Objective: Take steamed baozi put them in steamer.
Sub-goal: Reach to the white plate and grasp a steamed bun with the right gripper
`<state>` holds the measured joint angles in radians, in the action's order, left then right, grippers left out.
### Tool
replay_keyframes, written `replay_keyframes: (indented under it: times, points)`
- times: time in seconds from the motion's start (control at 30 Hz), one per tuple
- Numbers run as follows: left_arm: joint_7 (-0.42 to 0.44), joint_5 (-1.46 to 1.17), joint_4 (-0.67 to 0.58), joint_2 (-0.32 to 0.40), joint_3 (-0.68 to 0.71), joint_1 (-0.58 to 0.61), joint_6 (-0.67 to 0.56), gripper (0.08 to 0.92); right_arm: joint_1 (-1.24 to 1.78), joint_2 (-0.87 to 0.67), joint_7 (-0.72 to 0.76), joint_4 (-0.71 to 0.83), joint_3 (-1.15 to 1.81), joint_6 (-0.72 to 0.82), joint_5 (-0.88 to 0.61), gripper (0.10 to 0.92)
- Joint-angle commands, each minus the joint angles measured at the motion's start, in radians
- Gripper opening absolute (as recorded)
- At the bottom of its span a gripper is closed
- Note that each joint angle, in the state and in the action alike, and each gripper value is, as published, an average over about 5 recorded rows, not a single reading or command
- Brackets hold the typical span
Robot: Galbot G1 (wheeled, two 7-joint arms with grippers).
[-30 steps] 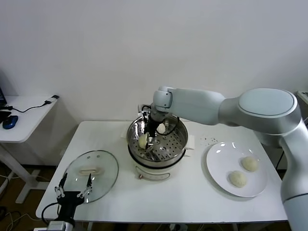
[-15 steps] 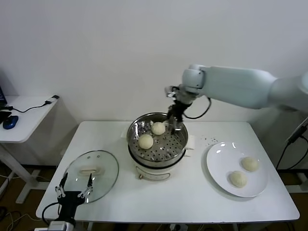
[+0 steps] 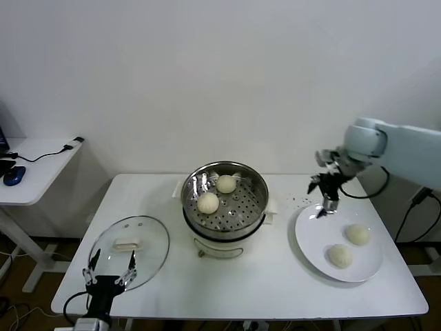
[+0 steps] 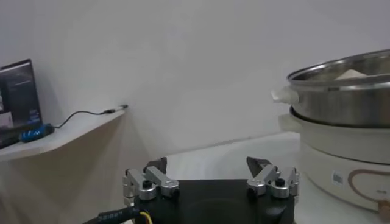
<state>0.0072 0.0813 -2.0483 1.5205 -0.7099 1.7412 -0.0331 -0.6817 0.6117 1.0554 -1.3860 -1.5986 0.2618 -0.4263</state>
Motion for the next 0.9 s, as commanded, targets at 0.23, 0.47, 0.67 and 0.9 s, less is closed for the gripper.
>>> replay_keyframes:
  times: [0.23, 0.47, 0.67, 0.9]
  points:
    - [0.001, 0.001, -0.011, 0.012, -0.001, 0.001, 0.014, 0.823, 0.386, -0.139, 0.007, 0.049, 0.211, -0.021, 0.262, 0.823]
    - [0.001, -0.01, -0.007, 0.014, -0.004, 0.009, 0.018, 0.823, 0.46, -0.092, -0.012, 0.105, 0.269, -0.022, 0.277, 0.823]
    - [0.001, -0.011, 0.0, 0.016, -0.003, 0.007, 0.018, 0.823, 0.499, -0.045, -0.029, 0.13, 0.299, -0.015, 0.275, 0.823]
    - [0.001, -0.011, 0.005, 0.015, -0.006, 0.008, 0.017, 0.823, 0.509, -0.013, -0.04, 0.159, 0.314, -0.013, 0.28, 0.823]
